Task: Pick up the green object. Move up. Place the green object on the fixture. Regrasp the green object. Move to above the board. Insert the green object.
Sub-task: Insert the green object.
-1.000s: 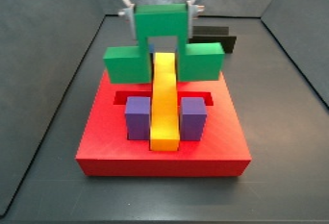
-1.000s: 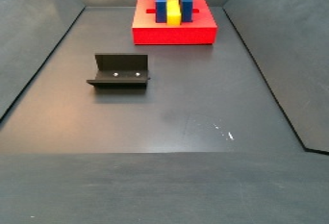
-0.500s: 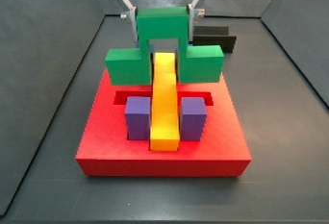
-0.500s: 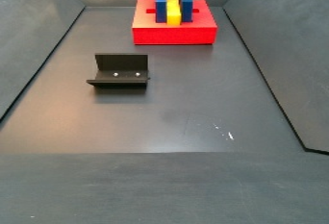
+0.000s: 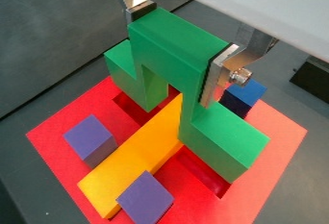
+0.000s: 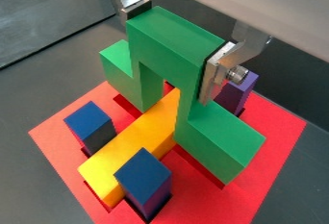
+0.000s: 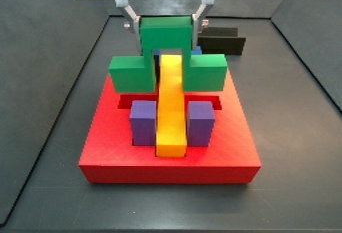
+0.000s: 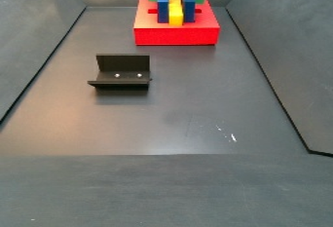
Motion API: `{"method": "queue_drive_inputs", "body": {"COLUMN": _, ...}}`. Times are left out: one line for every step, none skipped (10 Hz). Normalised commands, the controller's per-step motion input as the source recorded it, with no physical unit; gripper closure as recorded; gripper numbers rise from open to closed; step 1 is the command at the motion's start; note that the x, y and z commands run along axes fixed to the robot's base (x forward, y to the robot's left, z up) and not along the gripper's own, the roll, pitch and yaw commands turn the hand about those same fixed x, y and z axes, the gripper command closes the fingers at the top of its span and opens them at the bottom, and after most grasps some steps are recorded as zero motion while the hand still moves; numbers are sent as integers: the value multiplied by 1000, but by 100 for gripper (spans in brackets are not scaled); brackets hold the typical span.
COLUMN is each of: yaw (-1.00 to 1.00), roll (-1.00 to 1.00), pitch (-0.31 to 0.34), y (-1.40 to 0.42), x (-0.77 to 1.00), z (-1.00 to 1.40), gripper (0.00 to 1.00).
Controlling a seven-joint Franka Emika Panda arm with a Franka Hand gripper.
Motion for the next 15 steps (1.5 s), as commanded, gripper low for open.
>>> {"method": "queue_drive_inputs", "body": {"yaw": 163, "roll": 100, "pitch": 0, "y": 0, "x": 0, "z": -177, "gripper": 100}}
{"method": "queue_drive_inputs", "body": {"yaw": 94, "roll": 43, "pitch": 0, "y": 0, "x": 29, "z": -157, "gripper": 100}}
{"method": "queue_drive_inputs", "body": {"yaw": 26, "roll": 26, "pitch": 0, "y": -17, "x": 54, "z": -226, "gripper": 100}}
{"method": "queue_drive_inputs", "body": {"yaw": 0, "roll": 57, "pitch": 0, "y": -154, "x": 0, "z": -269, "gripper": 100}}
{"method": "queue_drive_inputs", "body": {"yaw": 0, "roll": 63, "pitch": 0, "y": -171, "x": -23, "z": -249, "gripper": 100}}
{"method": "queue_drive_inputs", "body": {"yaw": 14, "roll": 76, "pitch": 19, "y": -171, "x": 246, "z": -91, "gripper": 100}}
{"method": "queue_drive_inputs", "body": {"yaw": 0, "roll": 41, "pitch": 0, "y": -103, "x": 386, "z": -86, "gripper": 100}}
{"method": "queue_drive_inputs", "body": {"yaw": 0, "roll": 0, "pitch": -7, "y": 0, "x": 117, "z": -183, "gripper": 100}}
{"method": "queue_drive_inputs", "body": {"yaw": 0, "roll": 0, "pitch": 0, "y": 31, "x": 171, "z": -194, "gripper": 100}}
{"method": "queue_drive_inputs", "body": {"yaw": 0, "roll": 0, "pitch": 0, "y": 37, "x": 126, "z": -191, "gripper": 100}}
{"method": "queue_drive_inputs", "body": {"yaw": 0, "roll": 0, "pitch": 0, "y": 43, "x": 0, "z": -83, "gripper": 100}}
{"method": "queue_drive_inputs", "body": {"yaw": 0, "roll": 7, "pitch": 6, "y": 9, "x": -23, "z": 0, "gripper": 100}}
{"method": "queue_drive_inputs", "body": {"yaw": 0, "roll": 0, "pitch": 0, "y": 0, "x": 0, "z": -183, "gripper": 100}}
{"method": "queue_drive_inputs", "body": {"yaw": 0, "roll": 3, "pitch": 1, "y": 0, "x": 0, "z": -260, "gripper": 100}}
{"method": "queue_drive_inputs", "body": {"yaw": 0, "roll": 76, "pitch": 91, "y": 0, "x": 0, "z": -266, "gripper": 100}}
